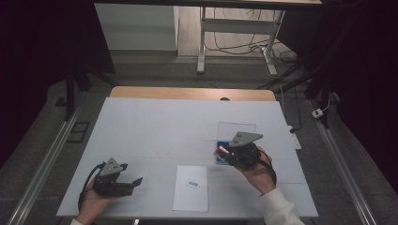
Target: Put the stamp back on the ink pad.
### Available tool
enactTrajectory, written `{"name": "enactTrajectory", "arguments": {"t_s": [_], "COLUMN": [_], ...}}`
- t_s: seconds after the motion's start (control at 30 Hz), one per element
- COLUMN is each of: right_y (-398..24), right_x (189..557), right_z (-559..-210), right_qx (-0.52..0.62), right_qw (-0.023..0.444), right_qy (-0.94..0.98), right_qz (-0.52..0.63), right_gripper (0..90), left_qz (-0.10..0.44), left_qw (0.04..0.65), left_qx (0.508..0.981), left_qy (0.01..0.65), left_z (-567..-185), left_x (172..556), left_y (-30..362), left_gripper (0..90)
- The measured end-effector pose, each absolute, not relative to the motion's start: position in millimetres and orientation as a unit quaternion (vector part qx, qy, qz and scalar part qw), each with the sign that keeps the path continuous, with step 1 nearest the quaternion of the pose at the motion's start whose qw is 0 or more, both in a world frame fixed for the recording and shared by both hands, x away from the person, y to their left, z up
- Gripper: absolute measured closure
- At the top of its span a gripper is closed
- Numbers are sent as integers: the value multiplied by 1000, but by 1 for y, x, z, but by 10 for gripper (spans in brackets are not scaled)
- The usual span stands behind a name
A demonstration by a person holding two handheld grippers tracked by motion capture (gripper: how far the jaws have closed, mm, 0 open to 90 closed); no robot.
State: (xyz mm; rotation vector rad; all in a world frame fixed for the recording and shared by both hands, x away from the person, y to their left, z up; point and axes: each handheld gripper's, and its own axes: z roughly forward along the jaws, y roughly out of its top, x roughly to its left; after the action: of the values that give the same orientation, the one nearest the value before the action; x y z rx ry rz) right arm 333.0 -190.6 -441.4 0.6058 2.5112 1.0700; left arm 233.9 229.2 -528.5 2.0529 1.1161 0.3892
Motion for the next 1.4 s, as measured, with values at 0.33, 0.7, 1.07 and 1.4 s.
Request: {"name": "enactTrajectory", "arguments": {"t_s": [0.33, 0.7, 1.07, 1.4], "right_y": [-212, -225, -226, -222], "right_x": [347, 360, 368, 371], "right_z": [-445, -456, -466, -474], "right_qx": [249, 272, 275, 275], "right_qw": [195, 208, 211, 204], "right_qy": [879, 883, 891, 896], "right_qz": [358, 322, 294, 285], "right_gripper": [704, 704, 704, 703], "left_qz": [151, 151, 151, 150], "left_qw": [376, 374, 373, 372], "left_qx": [803, 805, 806, 807], "left_qy": [436, 436, 434, 433], "left_z": [-529, -529, -530, -530], "left_x": [234, 234, 234, 234], "left_y": [229, 229, 228, 228], "left_gripper": [191, 191, 192, 192]}}
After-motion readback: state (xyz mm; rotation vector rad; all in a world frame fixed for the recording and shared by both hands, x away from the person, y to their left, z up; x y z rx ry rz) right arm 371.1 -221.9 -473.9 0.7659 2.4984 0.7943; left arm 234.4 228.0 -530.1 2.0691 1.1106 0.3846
